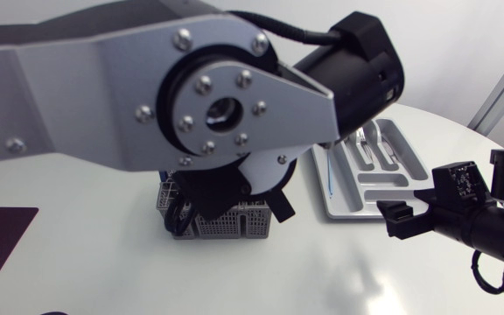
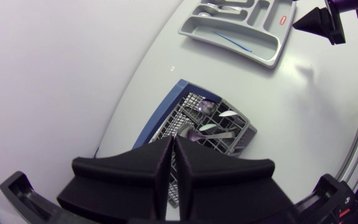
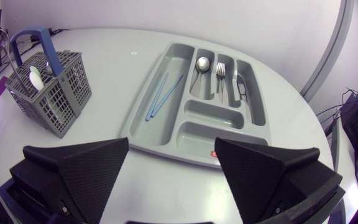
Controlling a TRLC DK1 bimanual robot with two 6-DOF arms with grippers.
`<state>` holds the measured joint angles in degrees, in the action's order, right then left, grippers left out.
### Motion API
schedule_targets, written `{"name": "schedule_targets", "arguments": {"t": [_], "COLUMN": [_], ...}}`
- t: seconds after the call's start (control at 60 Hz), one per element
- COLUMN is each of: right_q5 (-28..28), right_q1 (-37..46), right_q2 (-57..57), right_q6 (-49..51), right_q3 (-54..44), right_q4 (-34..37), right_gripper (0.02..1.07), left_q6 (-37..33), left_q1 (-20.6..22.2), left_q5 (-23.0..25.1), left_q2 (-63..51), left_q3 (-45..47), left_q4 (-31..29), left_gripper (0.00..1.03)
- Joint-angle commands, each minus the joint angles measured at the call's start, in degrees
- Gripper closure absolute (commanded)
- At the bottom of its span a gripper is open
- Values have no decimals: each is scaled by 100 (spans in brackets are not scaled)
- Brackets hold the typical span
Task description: Unload the cutlery basket into the drawer organizer.
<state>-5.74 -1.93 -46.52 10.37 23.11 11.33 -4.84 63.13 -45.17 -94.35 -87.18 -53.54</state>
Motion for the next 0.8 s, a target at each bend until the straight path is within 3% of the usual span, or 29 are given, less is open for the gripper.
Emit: {"name": "schedule_targets", "arguments": {"t": [0.0, 0.317, 0.583, 0.783], "right_q5": [55, -85, -1263, -1773], "right_q1": [-53, -53, -61, -431], "right_q2": [3, 706, 1673, 1989], "right_q6": [62, 290, 589, 914], "right_q3": [-193, -105, 158, 325], "right_q4": [-79, 167, 923, 1143], "right_gripper": [7, 7, 9, 11], "left_q6": [-140, -105, 563, 897], "left_q1": [32, -205, -697, -891], "left_q5": [-115, -62, 1458, 2381], "left_q2": [153, 435, 399, -22], "left_q3": [-151, -608, -1117, -1170], "left_q4": [-113, -113, 10, 98], "left_gripper": [98, 98, 98, 98]}}
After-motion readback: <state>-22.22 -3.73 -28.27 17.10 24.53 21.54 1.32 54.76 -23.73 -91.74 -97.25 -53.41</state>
